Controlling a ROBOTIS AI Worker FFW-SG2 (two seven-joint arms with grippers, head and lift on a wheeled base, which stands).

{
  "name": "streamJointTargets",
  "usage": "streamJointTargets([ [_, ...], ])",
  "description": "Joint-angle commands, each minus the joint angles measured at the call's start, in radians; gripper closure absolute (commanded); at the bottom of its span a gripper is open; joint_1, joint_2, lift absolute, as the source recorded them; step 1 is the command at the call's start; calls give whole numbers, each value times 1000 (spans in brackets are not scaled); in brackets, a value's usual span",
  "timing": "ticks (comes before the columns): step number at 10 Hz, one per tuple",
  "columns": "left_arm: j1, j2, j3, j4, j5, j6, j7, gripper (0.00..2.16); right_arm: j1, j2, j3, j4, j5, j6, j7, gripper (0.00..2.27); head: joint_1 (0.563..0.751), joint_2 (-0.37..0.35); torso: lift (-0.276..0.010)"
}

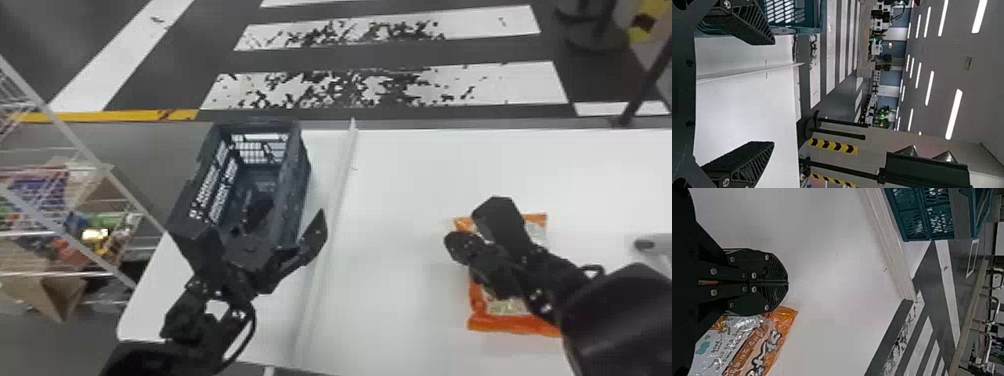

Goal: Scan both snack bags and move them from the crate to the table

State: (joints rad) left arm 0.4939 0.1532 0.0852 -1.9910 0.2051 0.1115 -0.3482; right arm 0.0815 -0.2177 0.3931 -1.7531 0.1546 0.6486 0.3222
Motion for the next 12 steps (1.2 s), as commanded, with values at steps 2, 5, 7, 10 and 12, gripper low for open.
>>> streamJointTargets([
  [2,0,0,-4,-5,-1,7,0,87,0,0,-11,1,3,1,0,2260,695,174,-88],
  [5,2,0,-4,-8,-1,11,0,87,43,-2,-36,-75,-13,1,0,2121,695,164,-88],
  [7,3,2,-4,-14,-1,11,0,87,129,-6,-117,-266,-59,7,0,471,695,168,-88],
  [10,3,5,-4,-26,-1,11,0,87,224,-6,-332,-405,-135,44,0,117,695,116,-88],
  [12,15,5,-4,-48,-1,4,28,87,268,-5,-488,-411,-191,41,6,100,695,24,-88],
])
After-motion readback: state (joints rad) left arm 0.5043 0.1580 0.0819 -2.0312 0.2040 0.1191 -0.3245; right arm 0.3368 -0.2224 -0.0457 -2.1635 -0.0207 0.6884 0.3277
